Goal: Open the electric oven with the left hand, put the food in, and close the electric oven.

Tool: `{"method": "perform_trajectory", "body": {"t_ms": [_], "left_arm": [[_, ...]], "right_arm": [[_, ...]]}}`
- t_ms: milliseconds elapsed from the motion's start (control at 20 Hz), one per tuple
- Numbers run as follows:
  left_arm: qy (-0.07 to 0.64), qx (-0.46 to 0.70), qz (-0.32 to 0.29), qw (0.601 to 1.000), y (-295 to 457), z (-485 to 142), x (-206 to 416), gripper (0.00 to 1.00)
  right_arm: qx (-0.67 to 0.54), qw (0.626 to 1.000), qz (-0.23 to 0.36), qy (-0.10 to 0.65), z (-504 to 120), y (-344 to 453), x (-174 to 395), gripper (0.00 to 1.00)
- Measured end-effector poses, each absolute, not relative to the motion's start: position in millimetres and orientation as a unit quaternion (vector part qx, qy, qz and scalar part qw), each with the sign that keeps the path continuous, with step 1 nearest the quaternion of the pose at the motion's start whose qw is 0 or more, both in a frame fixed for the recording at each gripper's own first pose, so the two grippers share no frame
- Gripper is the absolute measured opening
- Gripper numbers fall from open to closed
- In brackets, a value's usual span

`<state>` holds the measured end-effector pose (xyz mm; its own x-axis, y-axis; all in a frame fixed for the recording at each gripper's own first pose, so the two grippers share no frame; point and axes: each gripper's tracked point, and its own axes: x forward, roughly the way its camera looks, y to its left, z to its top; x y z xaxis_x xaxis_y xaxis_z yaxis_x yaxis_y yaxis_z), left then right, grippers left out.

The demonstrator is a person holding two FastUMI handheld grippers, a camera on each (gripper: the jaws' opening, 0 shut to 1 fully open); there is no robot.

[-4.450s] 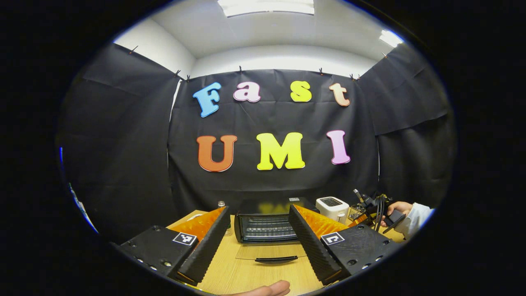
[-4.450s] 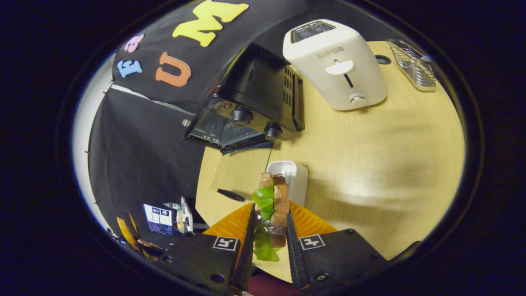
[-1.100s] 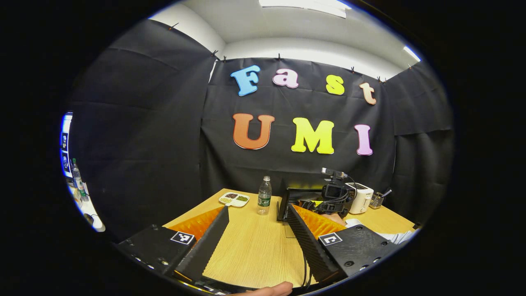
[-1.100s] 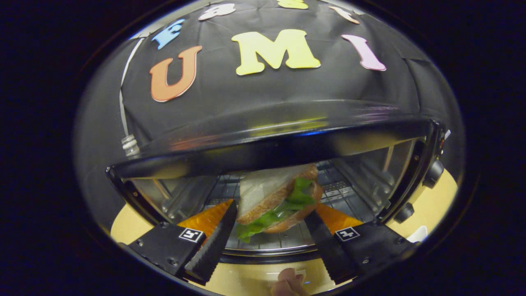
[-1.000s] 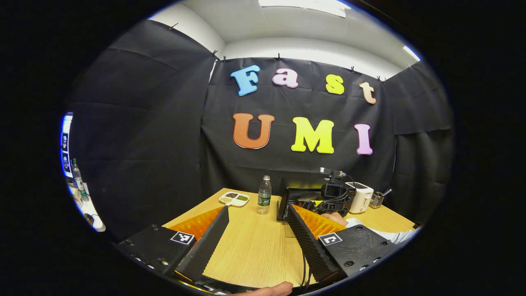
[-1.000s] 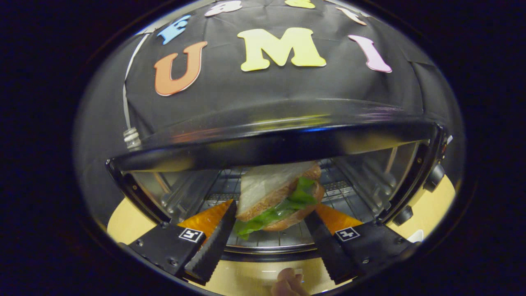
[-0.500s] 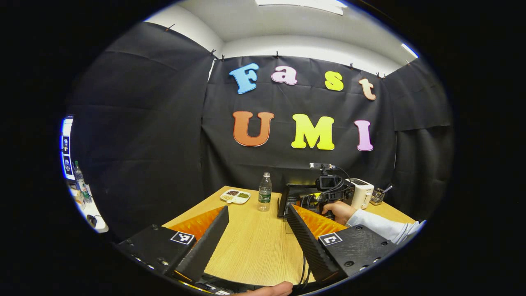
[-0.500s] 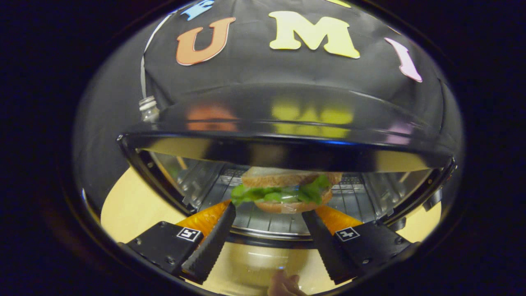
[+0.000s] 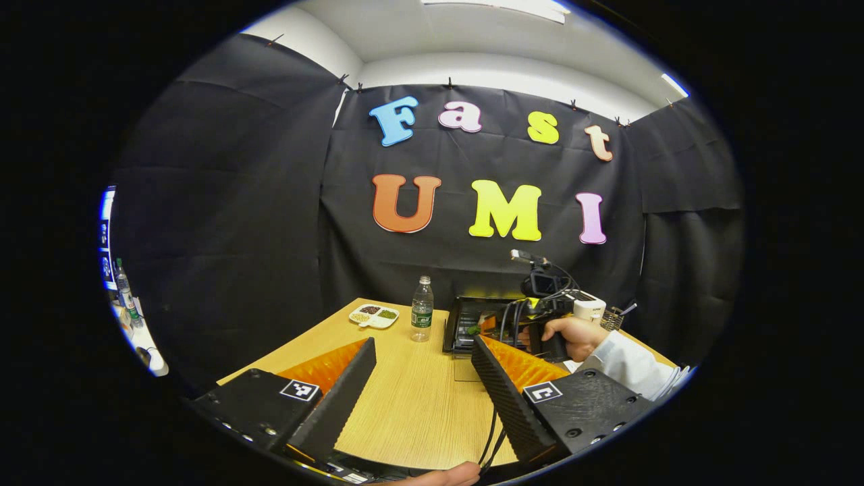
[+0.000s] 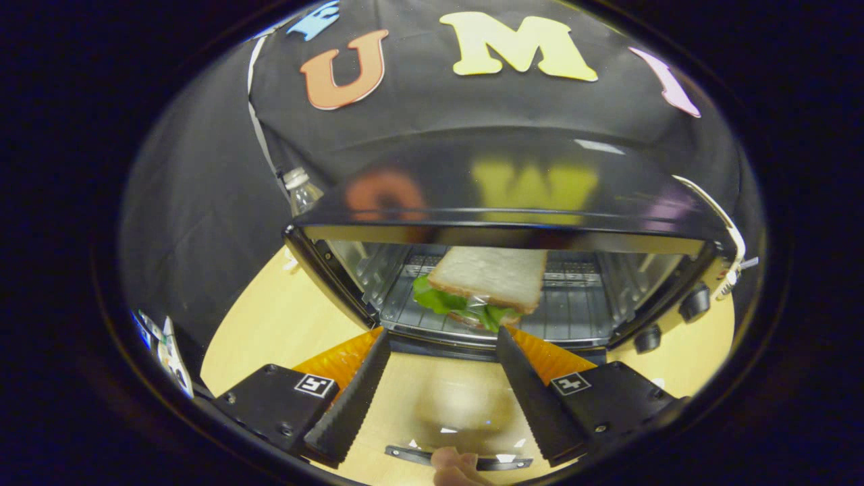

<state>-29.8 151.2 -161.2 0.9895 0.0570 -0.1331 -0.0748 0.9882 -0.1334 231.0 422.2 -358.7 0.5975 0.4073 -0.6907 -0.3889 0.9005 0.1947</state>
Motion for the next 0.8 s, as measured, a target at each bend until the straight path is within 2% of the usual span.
{"method": "perform_trajectory", "body": {"t_ms": [150,200,250,400,450,500,600,650,700,750,800], "left_arm": [[0.068,-0.065,0.038,0.995,149.3,-160.8,-20.2,0.94],[0.069,-0.064,0.039,0.995,147.4,-162.0,-17.7,0.94],[0.07,-0.063,0.04,0.995,145.3,-162.9,-14.3,0.94],[0.076,-0.061,0.036,0.995,133.2,-166.2,1.1,0.94],[0.078,-0.058,0.037,0.995,130.5,-167.1,6.9,0.94],[0.078,-0.054,0.036,0.995,127.6,-165.8,14.5,0.94],[0.082,-0.047,0.026,0.995,116.0,-169.6,27.6,0.94],[0.088,-0.045,0.02,0.995,110.2,-173.2,35.0,0.94],[0.093,-0.044,0.016,0.995,105.6,-178.4,41.5,0.94],[0.099,-0.044,0.012,0.994,100.1,-183.3,47.9,0.94],[0.105,-0.045,0.007,0.993,93.8,-188.8,54.6,0.94]], "right_arm": [[0.027,0.91,0.231,0.343,-318.3,398.9,216.3,1.0],[0.028,0.917,0.236,0.32,-302.5,391.4,210.3,0.9],[0.026,0.923,0.239,0.302,-287.6,381.3,202.2,1.0],[0.028,0.938,0.226,0.261,-252.0,341.3,177.0,1.0],[0.032,0.942,0.225,0.246,-237.8,331.6,168.1,0.9],[0.037,0.947,0.222,0.229,-222.5,319.8,159.7,1.0],[0.043,0.958,0.209,0.193,-192.9,290.0,145.2,1.0],[0.046,0.963,0.201,0.173,-176.7,274.9,137.4,0.9],[0.051,0.968,0.193,0.153,-161.4,261.0,131.0,1.0],[0.055,0.972,0.185,0.134,-147.3,247.5,122.5,0.9],[0.06,0.974,0.181,0.119,-134.5,235.2,114.2,1.0]]}}
